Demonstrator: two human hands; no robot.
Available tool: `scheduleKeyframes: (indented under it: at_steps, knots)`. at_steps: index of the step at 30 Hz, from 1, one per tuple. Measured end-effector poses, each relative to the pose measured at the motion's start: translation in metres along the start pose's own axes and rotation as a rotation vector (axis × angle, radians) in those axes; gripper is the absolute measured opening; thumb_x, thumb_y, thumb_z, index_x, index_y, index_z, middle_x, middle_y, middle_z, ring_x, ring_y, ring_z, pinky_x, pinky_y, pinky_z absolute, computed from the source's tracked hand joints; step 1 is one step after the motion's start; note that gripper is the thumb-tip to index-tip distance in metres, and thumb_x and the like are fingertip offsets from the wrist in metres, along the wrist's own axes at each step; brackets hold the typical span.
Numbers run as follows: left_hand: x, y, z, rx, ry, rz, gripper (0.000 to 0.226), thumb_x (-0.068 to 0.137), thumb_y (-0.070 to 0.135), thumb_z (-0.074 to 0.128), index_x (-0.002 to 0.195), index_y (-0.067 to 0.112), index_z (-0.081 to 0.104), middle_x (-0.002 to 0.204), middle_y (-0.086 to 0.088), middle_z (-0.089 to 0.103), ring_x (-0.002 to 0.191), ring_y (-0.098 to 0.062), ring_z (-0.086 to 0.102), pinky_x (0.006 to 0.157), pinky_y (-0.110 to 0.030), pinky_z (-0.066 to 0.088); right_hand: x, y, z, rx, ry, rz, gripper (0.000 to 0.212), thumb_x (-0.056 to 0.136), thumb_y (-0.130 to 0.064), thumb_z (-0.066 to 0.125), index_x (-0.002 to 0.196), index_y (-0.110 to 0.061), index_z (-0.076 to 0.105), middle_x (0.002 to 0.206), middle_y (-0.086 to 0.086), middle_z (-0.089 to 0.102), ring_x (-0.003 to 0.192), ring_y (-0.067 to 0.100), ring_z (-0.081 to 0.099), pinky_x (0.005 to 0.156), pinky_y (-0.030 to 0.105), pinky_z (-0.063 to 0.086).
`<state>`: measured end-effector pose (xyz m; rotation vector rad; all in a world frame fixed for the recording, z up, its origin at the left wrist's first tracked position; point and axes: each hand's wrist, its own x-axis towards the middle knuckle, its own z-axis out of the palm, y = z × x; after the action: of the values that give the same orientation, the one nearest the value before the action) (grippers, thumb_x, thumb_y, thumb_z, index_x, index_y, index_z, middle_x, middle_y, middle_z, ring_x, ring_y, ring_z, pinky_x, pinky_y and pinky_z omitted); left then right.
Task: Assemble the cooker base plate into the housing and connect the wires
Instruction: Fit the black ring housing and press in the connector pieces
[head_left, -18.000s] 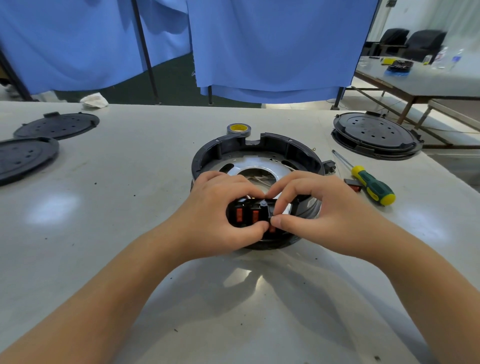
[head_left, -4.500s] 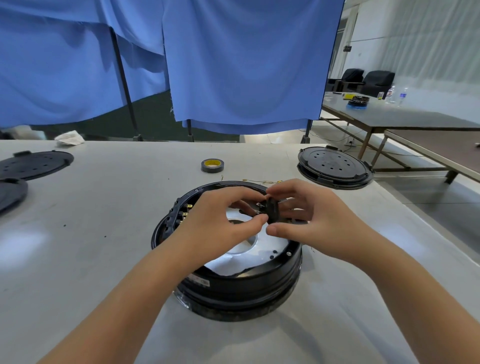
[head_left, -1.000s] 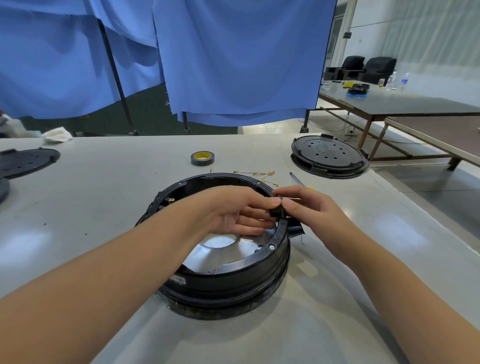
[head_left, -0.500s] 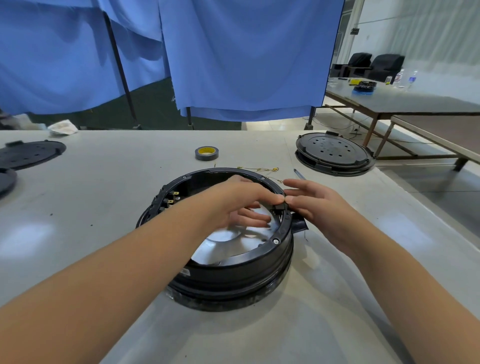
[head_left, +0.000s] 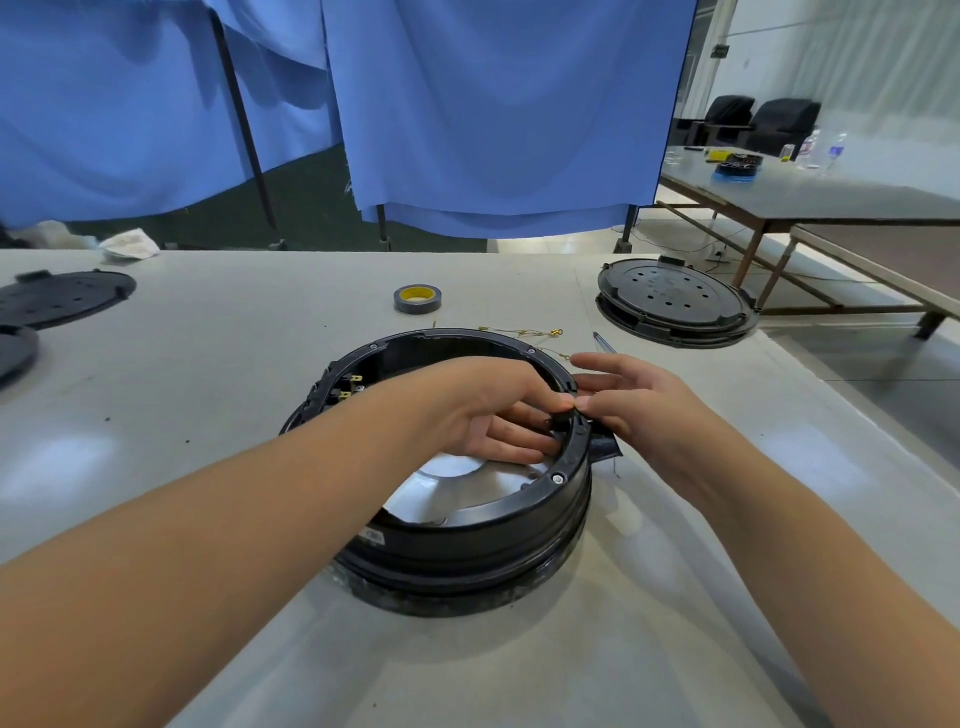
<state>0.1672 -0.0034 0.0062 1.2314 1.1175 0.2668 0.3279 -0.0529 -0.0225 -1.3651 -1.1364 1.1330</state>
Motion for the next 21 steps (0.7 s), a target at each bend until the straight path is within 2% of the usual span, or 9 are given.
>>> scheduleKeyframes:
  at_steps: [6,8,12,15,18,19,21]
  knots:
    - [-0.002,0.004,0.000,-0.046,-0.024,-0.046,0.006,0.089,0.013,0.063,0.093,0.009,0.065,0.060,-0.002,0.071,0.060,-0.016,0.072,0.060,-0.027,0.060,0.000,-0.005,0.002,0.022,-0.001,0.037,0.040,0.082,0.012,0.059,0.108,-0.018,0.063,0.114,0.011,0.065,0.103,0.022,0.066,0.090,0.031,0.051]
    - [-0.004,0.003,0.000,-0.063,-0.027,-0.040,0.008,0.090,0.012,0.062,0.097,0.010,0.066,0.063,-0.002,0.072,0.064,-0.017,0.073,0.064,-0.029,0.061,-0.001,-0.006,0.002,-0.006,0.006,0.040,0.038,0.082,0.010,0.060,0.108,-0.018,0.064,0.113,0.009,0.066,0.103,0.020,0.065,0.090,0.031,0.051]
    - [-0.014,0.004,0.005,-0.009,-0.008,-0.006,0.008,0.095,0.014,0.057,0.095,0.011,0.064,0.070,-0.003,0.071,0.073,-0.018,0.070,0.083,-0.034,0.057,-0.004,-0.007,0.004,-0.090,0.047,0.048,0.034,0.082,0.003,0.061,0.109,-0.016,0.067,0.107,0.005,0.069,0.103,0.020,0.065,0.096,0.036,0.051]
    - [-0.022,0.002,0.005,0.063,0.043,0.024,0.012,0.097,0.019,0.055,0.097,0.009,0.062,0.085,-0.005,0.065,0.075,-0.019,0.068,0.082,-0.035,0.058,-0.006,-0.007,0.006,-0.108,0.079,0.041,0.027,0.083,-0.006,0.064,0.108,-0.016,0.068,0.099,0.005,0.072,0.096,0.018,0.069,0.092,0.035,0.053]
    - [-0.030,-0.004,-0.004,0.183,0.177,0.125,0.009,0.095,0.020,0.059,0.099,0.012,0.061,0.093,-0.006,0.067,0.075,-0.018,0.070,0.068,-0.031,0.060,-0.008,-0.008,0.009,-0.118,0.088,0.021,0.025,0.083,-0.012,0.070,0.108,-0.013,0.067,0.100,0.006,0.072,0.095,0.018,0.069,0.089,0.031,0.053]
    - [-0.033,-0.008,-0.010,0.247,0.265,0.201,0.003,0.094,0.018,0.060,0.094,0.016,0.063,0.092,-0.005,0.069,0.073,-0.015,0.070,0.064,-0.027,0.060,-0.008,-0.008,0.010,-0.130,0.095,0.015,0.027,0.083,-0.011,0.071,0.110,-0.011,0.066,0.101,0.007,0.071,0.094,0.019,0.068,0.087,0.030,0.054]
    - [-0.039,-0.016,-0.027,0.452,0.495,0.388,0.010,0.089,0.018,0.061,0.085,0.025,0.065,0.089,0.002,0.069,0.075,-0.009,0.067,0.063,-0.022,0.055,-0.008,-0.010,0.013,-0.142,0.105,0.019,0.028,0.084,-0.007,0.069,0.112,-0.010,0.065,0.101,0.007,0.070,0.087,0.018,0.068,0.074,0.026,0.055]
